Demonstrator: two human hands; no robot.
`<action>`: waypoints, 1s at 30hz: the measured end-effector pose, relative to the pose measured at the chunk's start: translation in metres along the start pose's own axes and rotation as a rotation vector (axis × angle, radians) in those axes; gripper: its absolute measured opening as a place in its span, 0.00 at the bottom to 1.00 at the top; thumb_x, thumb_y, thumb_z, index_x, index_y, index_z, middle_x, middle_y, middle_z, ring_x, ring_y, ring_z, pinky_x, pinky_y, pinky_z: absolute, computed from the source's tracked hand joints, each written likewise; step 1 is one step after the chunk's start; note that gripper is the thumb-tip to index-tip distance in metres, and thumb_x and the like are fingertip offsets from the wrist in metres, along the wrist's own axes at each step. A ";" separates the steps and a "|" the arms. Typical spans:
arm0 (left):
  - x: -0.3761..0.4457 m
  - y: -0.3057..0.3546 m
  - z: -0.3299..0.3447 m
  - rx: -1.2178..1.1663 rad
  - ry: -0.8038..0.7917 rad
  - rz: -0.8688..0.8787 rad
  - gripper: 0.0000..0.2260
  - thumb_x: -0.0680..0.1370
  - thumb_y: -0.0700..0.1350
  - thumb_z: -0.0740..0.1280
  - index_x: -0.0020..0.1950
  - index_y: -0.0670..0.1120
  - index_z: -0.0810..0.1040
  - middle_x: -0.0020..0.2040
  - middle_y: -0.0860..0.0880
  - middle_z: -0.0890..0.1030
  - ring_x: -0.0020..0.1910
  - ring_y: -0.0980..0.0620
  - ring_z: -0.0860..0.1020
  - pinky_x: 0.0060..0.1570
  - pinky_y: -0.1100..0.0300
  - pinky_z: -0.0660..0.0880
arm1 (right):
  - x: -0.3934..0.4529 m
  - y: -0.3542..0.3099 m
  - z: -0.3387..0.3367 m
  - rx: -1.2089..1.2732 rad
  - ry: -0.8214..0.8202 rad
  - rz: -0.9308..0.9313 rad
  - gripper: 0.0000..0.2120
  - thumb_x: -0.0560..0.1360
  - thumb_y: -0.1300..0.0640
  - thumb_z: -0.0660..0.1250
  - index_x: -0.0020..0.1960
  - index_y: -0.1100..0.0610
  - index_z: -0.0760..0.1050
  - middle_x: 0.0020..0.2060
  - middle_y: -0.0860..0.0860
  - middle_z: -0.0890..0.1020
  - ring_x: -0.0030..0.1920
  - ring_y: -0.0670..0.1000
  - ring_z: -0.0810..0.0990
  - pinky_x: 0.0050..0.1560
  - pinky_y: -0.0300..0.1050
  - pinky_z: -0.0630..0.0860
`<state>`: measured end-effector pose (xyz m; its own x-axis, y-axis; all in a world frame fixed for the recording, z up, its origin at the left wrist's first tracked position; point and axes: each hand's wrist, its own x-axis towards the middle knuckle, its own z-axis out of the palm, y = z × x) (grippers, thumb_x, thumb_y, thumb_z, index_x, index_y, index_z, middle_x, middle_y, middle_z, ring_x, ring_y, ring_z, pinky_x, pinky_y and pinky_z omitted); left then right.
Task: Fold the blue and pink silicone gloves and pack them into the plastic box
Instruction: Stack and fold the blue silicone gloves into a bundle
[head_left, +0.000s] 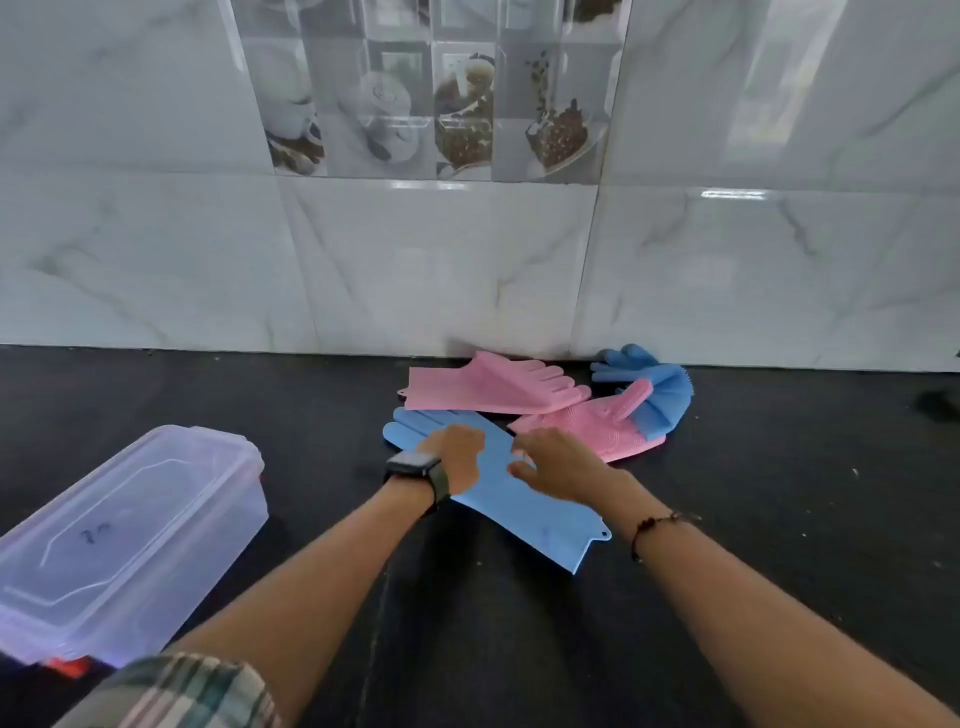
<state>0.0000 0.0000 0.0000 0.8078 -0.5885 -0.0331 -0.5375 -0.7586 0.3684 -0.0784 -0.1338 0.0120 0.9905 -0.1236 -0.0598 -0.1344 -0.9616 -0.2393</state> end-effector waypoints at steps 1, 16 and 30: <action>-0.012 -0.007 0.007 0.024 -0.007 -0.073 0.14 0.77 0.36 0.57 0.60 0.41 0.74 0.59 0.41 0.79 0.57 0.42 0.77 0.53 0.53 0.74 | -0.007 -0.008 0.015 -0.022 -0.062 -0.044 0.19 0.76 0.50 0.60 0.61 0.62 0.72 0.58 0.59 0.78 0.59 0.58 0.75 0.55 0.50 0.72; -0.085 -0.041 0.032 -1.700 0.205 -0.809 0.11 0.79 0.29 0.54 0.55 0.31 0.73 0.62 0.30 0.74 0.64 0.34 0.73 0.58 0.51 0.74 | 0.026 -0.071 0.044 0.187 0.082 -0.051 0.13 0.72 0.67 0.58 0.31 0.54 0.66 0.36 0.61 0.74 0.38 0.57 0.73 0.38 0.46 0.64; -0.063 -0.048 0.029 -1.008 0.333 -0.680 0.27 0.76 0.34 0.63 0.73 0.45 0.60 0.62 0.39 0.76 0.59 0.39 0.76 0.60 0.47 0.74 | -0.018 -0.026 0.059 1.256 -0.162 0.624 0.09 0.72 0.66 0.58 0.35 0.60 0.72 0.27 0.55 0.71 0.24 0.50 0.68 0.25 0.38 0.69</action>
<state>-0.0320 0.0653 -0.0422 0.9487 0.0467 -0.3128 0.3145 -0.2430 0.9176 -0.0947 -0.0919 -0.0373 0.7574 -0.3298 -0.5636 -0.5635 0.1059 -0.8193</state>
